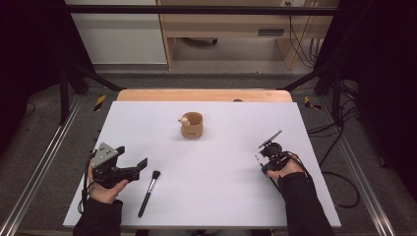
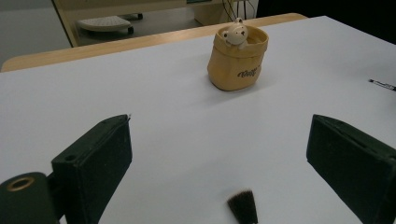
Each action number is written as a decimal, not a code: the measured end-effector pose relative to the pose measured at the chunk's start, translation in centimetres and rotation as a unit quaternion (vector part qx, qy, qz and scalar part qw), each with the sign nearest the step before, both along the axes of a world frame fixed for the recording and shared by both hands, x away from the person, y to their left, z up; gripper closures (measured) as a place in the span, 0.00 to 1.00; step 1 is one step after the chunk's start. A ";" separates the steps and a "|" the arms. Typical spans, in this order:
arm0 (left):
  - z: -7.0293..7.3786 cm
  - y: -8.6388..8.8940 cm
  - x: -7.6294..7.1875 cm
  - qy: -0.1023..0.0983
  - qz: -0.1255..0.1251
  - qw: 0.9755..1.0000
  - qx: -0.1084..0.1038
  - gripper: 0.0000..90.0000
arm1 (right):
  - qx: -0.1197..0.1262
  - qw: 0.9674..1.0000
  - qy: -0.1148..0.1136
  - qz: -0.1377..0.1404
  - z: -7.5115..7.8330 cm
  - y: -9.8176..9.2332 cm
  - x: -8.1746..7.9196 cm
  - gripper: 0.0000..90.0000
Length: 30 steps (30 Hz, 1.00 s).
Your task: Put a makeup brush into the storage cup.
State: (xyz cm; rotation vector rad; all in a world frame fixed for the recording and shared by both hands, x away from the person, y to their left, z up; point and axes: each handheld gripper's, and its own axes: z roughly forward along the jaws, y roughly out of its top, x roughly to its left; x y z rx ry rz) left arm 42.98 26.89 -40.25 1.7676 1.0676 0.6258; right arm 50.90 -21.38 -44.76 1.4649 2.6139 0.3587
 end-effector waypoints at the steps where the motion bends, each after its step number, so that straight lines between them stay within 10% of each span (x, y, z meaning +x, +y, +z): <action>1: 0.0 0.0 0.0 0.000 0.000 1.000 0.000 0.07 | 0.001 1.000 0.001 0.001 0.0 0.0 0.0 0.88; 21: 0.0 0.0 0.0 0.000 0.000 1.000 0.001 0.07 | -0.006 1.000 0.009 0.002 0.1 0.1 -0.3 0.95; 30: 0.0 -0.1 0.0 0.001 -0.001 1.000 0.000 0.07 | 0.039 0.998 -0.038 0.009 1.8 0.0 -1.1 0.95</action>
